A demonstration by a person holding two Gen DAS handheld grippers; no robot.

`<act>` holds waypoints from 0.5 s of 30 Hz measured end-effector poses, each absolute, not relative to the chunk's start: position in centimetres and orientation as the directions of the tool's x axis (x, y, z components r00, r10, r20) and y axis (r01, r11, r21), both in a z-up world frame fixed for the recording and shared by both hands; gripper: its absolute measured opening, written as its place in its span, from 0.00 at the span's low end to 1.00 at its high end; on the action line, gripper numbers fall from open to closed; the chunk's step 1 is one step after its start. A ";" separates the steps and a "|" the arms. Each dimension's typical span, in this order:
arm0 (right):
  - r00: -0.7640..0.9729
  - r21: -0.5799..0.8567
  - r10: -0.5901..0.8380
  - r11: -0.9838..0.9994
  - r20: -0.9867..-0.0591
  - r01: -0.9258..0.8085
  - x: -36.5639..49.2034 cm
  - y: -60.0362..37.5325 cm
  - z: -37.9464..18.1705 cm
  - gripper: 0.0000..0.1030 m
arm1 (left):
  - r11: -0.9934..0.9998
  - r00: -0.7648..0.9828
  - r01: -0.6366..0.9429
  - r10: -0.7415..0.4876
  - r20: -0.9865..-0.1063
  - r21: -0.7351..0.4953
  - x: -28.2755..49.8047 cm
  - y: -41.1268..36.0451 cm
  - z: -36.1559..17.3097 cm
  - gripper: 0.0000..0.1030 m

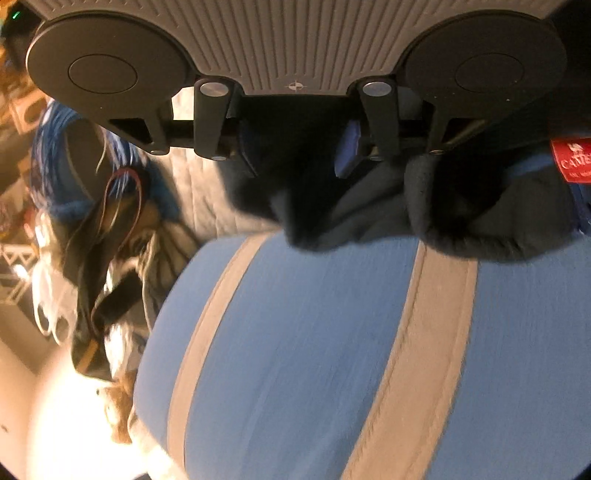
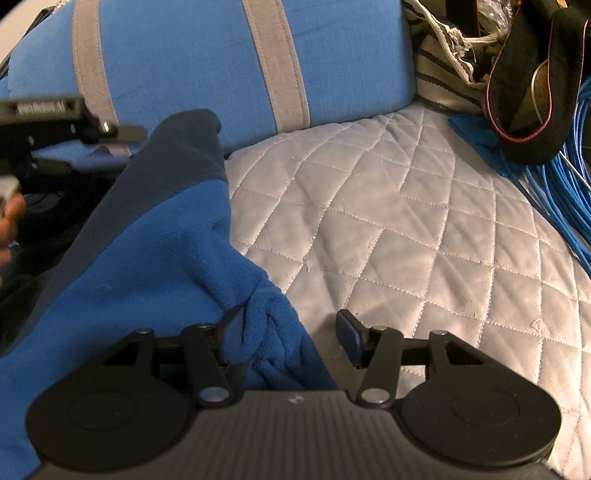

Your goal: Fold clothes

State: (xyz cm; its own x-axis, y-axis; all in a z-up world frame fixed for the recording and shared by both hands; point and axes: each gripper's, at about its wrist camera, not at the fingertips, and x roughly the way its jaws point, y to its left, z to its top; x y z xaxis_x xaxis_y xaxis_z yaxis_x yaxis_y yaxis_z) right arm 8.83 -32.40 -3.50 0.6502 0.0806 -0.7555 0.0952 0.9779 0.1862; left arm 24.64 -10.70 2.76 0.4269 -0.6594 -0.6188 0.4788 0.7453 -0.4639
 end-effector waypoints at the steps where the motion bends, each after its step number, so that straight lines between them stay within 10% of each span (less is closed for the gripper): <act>1: 0.650 0.186 0.081 0.978 -0.755 0.095 8.8 -32.4 -3.5 0.65 | 0.734 0.417 0.493 -0.671 -0.613 -0.468 24.6 -10.6 2.4 0.43; 6: 0.652 0.182 0.078 0.979 -0.755 0.093 8.8 -32.3 -3.6 0.65 | 0.686 0.363 0.508 -0.718 -0.594 -0.520 25.0 -10.6 0.7 0.40; 8: 0.652 0.178 0.077 0.980 -0.754 0.090 8.9 -32.3 -3.6 0.65 | 0.673 0.348 0.496 -0.733 -0.584 -0.549 24.9 -10.5 0.0 0.02; 15: 0.653 0.170 0.073 0.982 -0.754 0.087 9.0 -32.2 -3.7 0.65 | 0.783 0.513 0.439 -0.621 -0.593 -0.440 23.7 -8.3 2.9 0.02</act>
